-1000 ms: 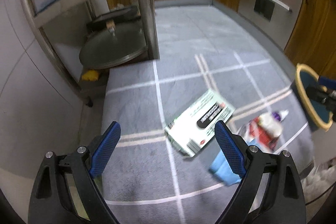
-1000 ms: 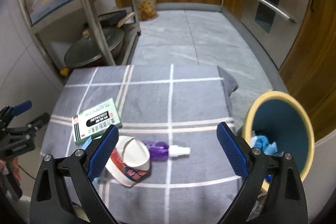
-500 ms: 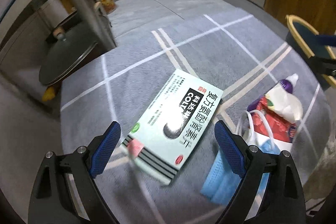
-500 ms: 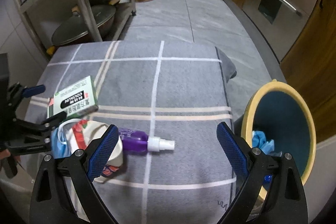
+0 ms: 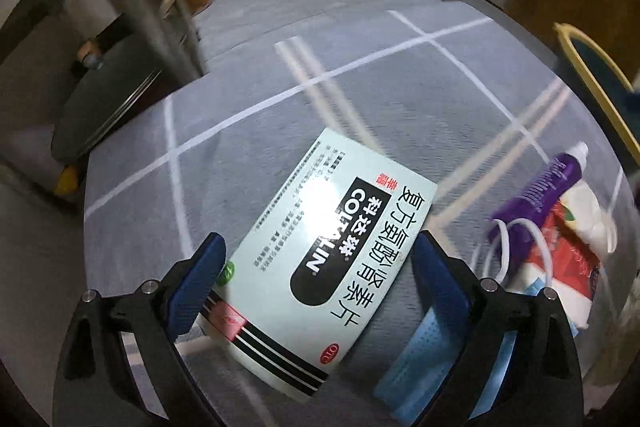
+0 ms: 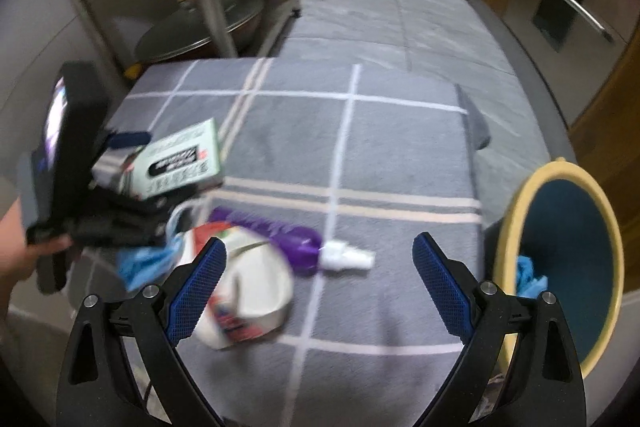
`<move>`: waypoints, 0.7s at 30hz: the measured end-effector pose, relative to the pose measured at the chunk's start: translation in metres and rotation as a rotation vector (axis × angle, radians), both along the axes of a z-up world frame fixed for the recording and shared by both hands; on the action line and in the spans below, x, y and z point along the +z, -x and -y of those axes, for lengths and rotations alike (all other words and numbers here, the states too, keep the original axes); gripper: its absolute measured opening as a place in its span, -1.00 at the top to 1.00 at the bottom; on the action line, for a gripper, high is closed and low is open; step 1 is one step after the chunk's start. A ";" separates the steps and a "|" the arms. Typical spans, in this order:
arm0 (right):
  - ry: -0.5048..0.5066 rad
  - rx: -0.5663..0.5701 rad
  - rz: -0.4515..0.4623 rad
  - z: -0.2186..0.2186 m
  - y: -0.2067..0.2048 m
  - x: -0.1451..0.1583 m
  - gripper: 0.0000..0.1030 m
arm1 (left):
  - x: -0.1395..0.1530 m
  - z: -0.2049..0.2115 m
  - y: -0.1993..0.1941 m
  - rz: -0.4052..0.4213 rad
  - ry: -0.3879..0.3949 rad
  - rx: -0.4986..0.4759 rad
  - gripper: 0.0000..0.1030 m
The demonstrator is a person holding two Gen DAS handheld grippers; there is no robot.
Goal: Collect trash
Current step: 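Grasp the white medicine box with the left gripper while the right gripper grasps the paper cup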
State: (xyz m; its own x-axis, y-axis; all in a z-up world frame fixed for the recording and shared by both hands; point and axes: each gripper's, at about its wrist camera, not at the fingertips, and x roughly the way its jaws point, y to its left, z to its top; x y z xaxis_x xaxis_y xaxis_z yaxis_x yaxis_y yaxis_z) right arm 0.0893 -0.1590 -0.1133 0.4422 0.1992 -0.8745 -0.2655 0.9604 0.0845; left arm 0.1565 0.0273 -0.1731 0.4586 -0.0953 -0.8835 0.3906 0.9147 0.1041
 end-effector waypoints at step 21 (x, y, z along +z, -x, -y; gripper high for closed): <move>-0.012 0.065 -0.204 -0.012 0.002 -0.046 0.26 | -0.001 -0.002 0.002 -0.073 0.006 0.017 -0.54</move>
State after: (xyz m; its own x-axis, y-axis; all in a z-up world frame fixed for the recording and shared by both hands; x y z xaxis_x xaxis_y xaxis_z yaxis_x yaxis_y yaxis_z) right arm 0.0870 -0.1474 -0.1593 0.2418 0.2327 -0.9420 -0.3028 0.9404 0.1546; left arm 0.1541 0.0294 -0.1740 0.3942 -0.0932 -0.9143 0.3811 0.9218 0.0703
